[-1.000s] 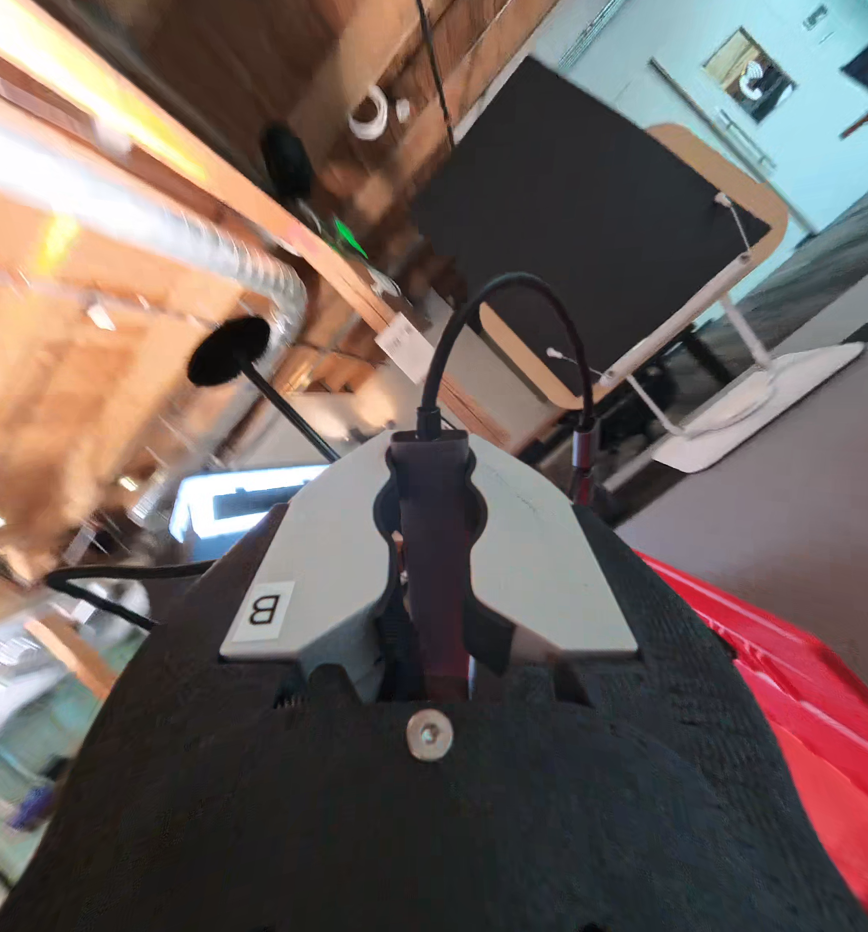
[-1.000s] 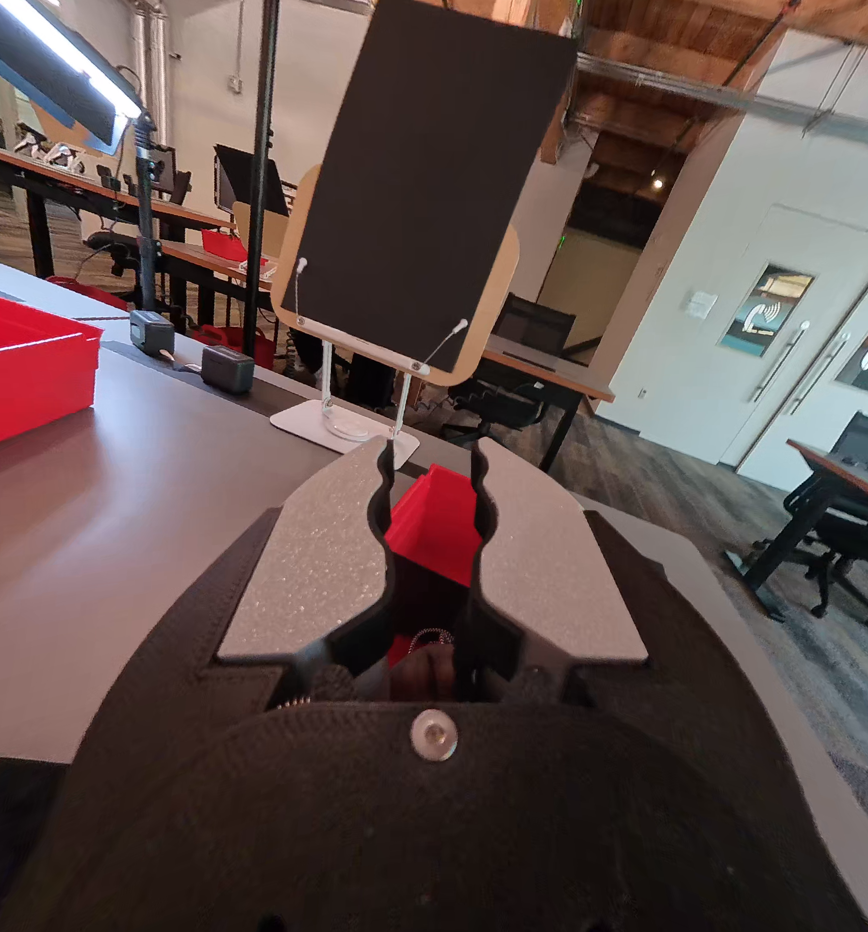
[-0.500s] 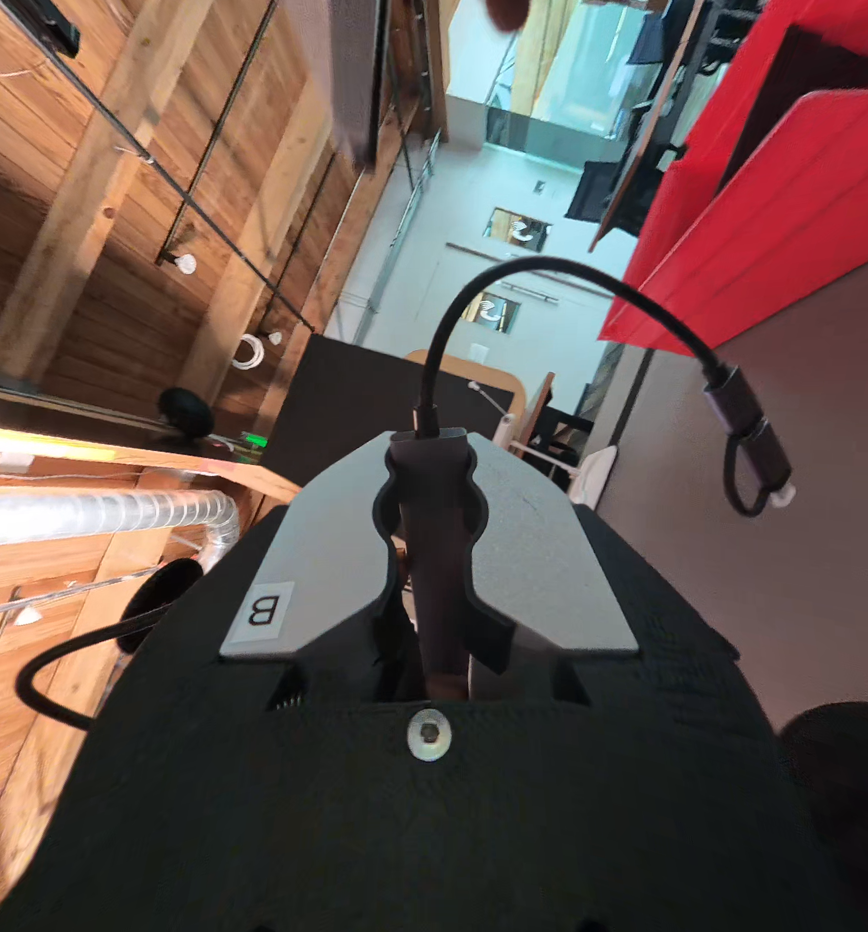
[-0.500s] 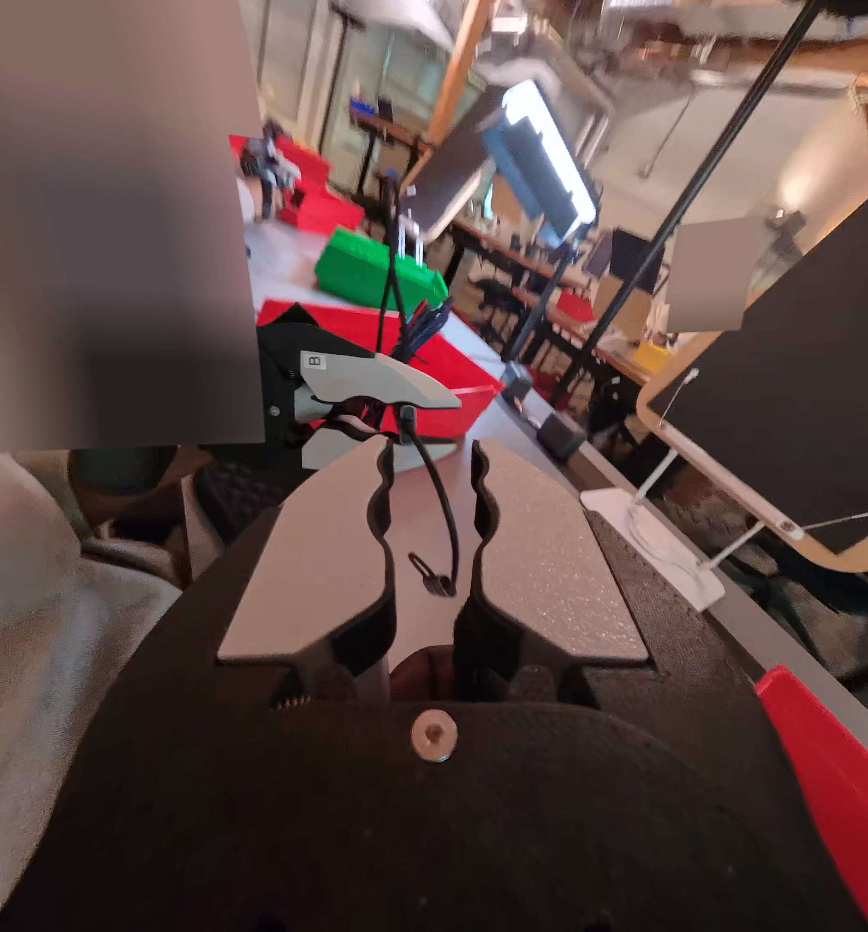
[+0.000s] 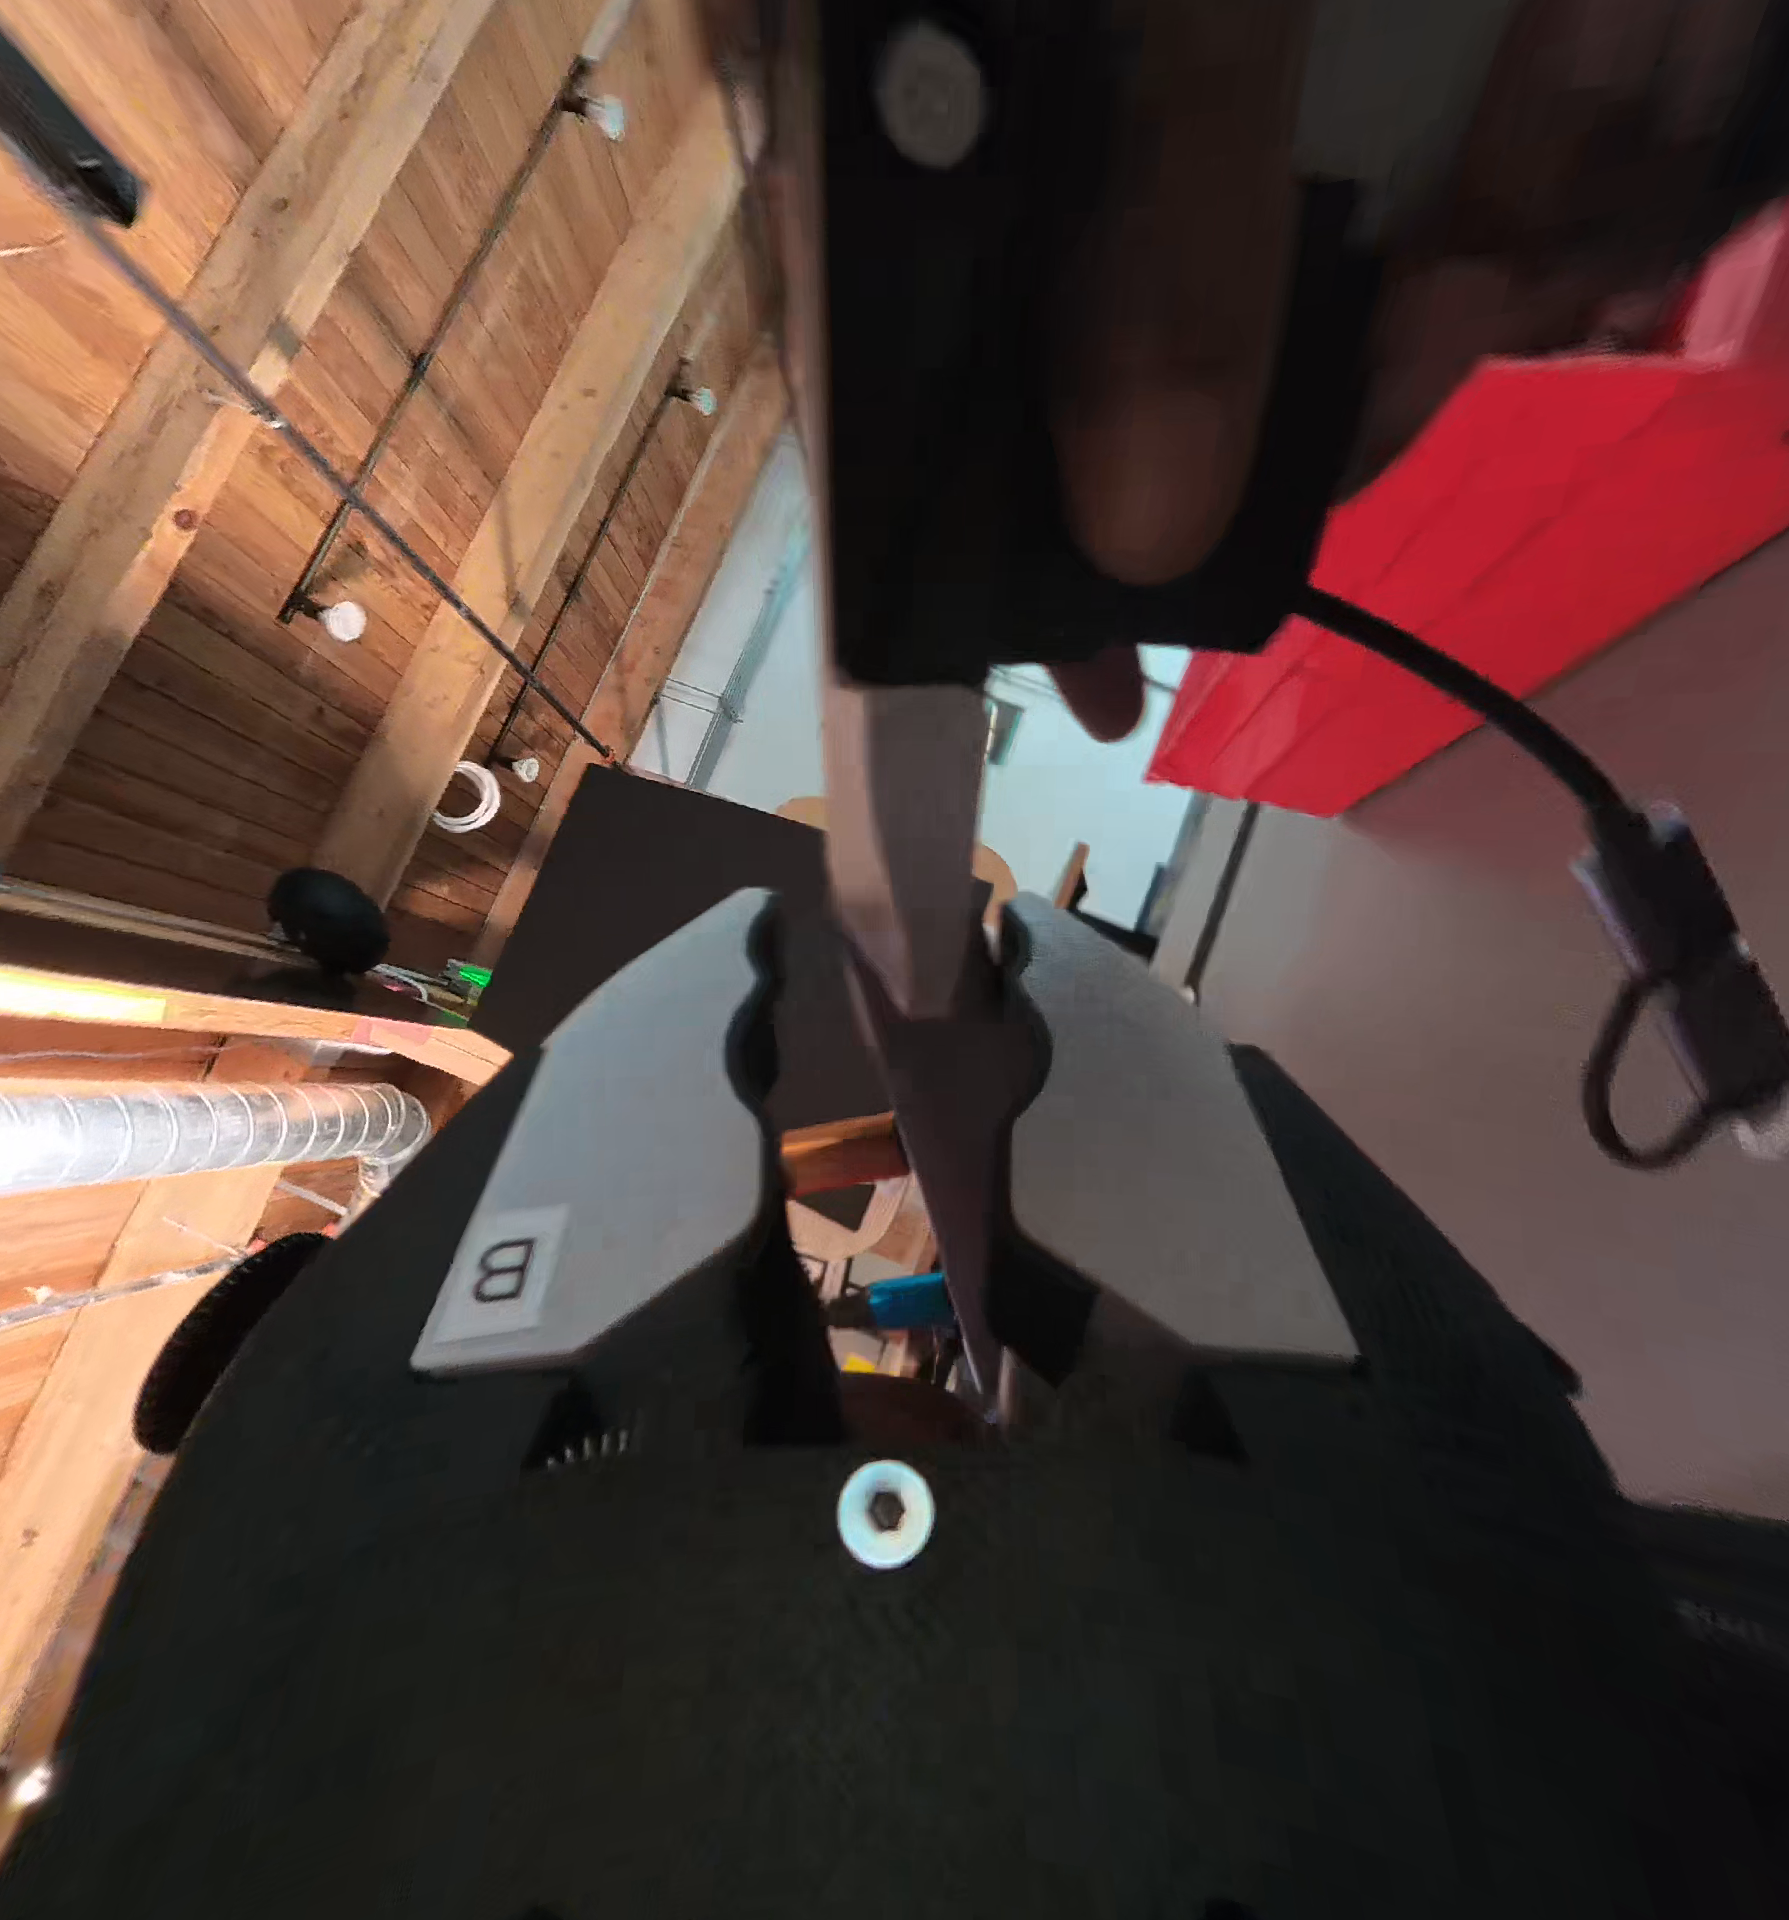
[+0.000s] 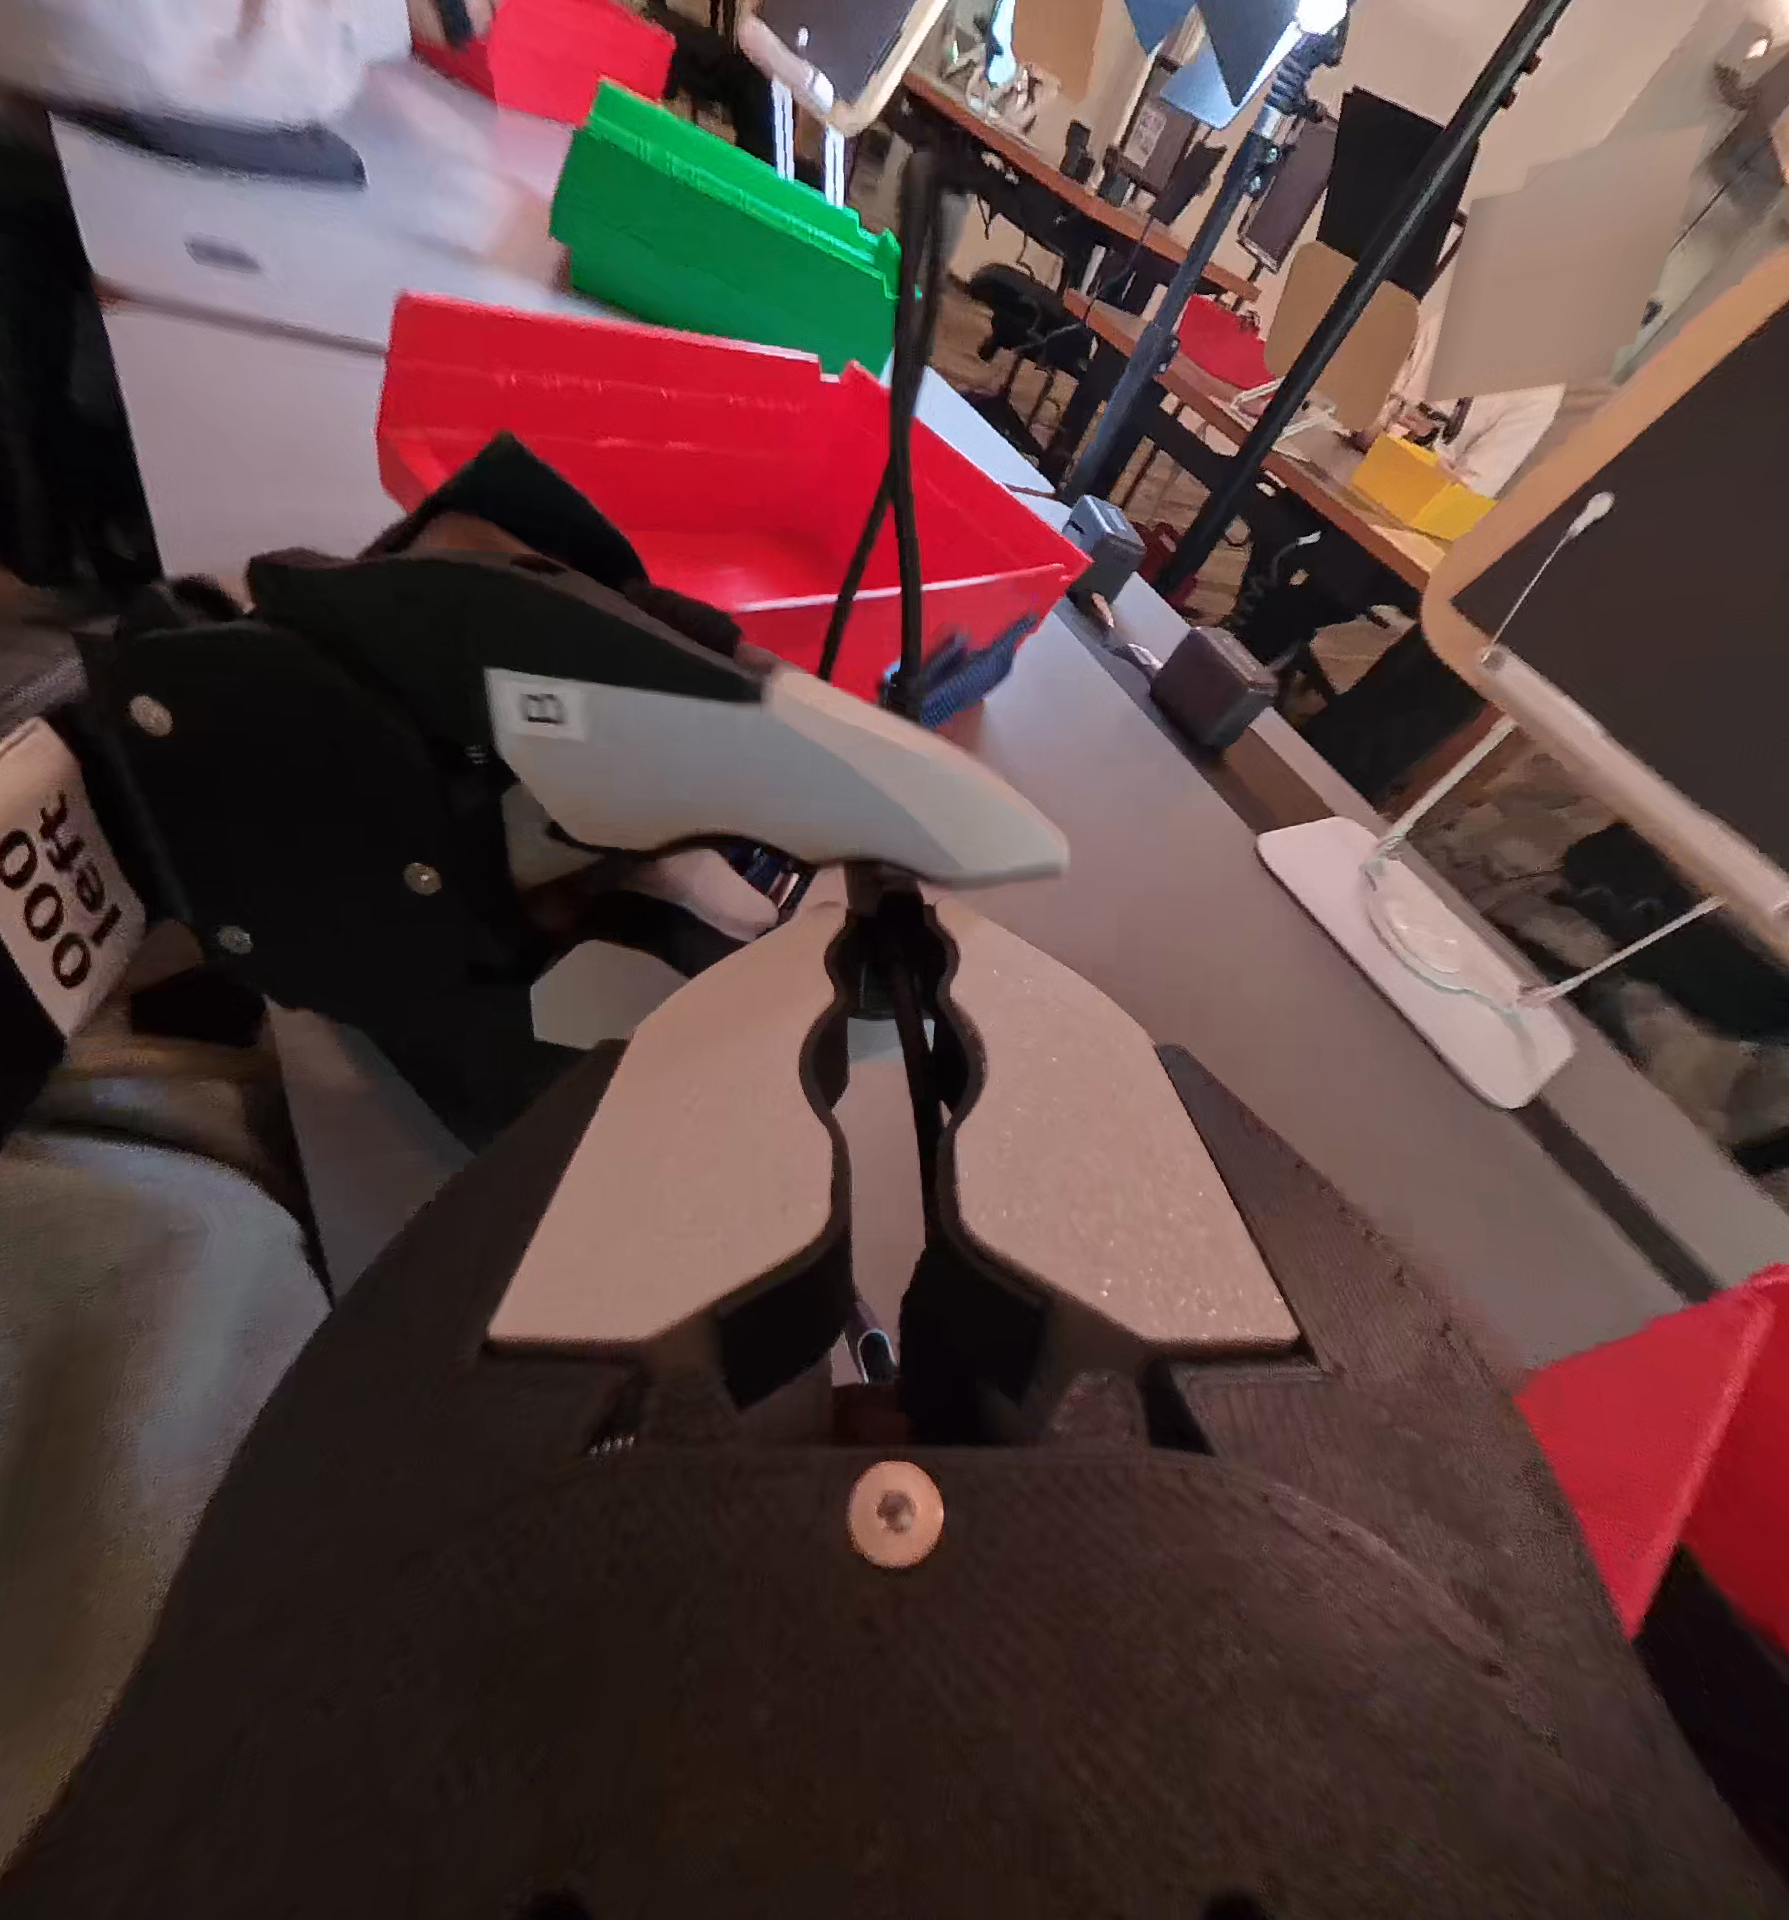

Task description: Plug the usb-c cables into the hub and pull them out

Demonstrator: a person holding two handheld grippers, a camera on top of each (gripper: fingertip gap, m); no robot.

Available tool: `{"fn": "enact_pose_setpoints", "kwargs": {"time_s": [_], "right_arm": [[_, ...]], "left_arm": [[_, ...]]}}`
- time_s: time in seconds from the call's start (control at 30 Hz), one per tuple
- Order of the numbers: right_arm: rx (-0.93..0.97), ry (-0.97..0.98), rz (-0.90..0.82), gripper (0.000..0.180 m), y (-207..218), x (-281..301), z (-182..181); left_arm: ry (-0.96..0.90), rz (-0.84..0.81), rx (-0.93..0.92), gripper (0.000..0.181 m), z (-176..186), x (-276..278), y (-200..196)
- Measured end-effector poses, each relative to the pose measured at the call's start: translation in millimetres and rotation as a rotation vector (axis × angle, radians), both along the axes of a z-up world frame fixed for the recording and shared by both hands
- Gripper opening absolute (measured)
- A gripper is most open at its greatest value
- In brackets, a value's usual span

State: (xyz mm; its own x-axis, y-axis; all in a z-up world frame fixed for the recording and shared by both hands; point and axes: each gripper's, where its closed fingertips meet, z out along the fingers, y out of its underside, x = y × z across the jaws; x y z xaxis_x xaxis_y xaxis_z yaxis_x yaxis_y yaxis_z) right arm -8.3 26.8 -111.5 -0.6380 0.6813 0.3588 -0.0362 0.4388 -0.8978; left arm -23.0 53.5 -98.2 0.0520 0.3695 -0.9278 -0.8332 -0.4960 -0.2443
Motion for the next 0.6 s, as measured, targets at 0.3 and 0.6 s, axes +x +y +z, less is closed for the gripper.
{"fn": "enact_pose_setpoints", "kwargs": {"time_s": [0.3, 0.6], "right_arm": [[-0.611, 0.185, -0.017, 0.008, 66, -10, 73], [-0.876, 0.287, 0.153, 0.008, 56, 17, 99]], "left_arm": [[-0.842, -0.78, 0.652, 0.042, 64, 48, -26], [-1.514, -1.097, 0.667, 0.048, 19, 51, 30]]}}
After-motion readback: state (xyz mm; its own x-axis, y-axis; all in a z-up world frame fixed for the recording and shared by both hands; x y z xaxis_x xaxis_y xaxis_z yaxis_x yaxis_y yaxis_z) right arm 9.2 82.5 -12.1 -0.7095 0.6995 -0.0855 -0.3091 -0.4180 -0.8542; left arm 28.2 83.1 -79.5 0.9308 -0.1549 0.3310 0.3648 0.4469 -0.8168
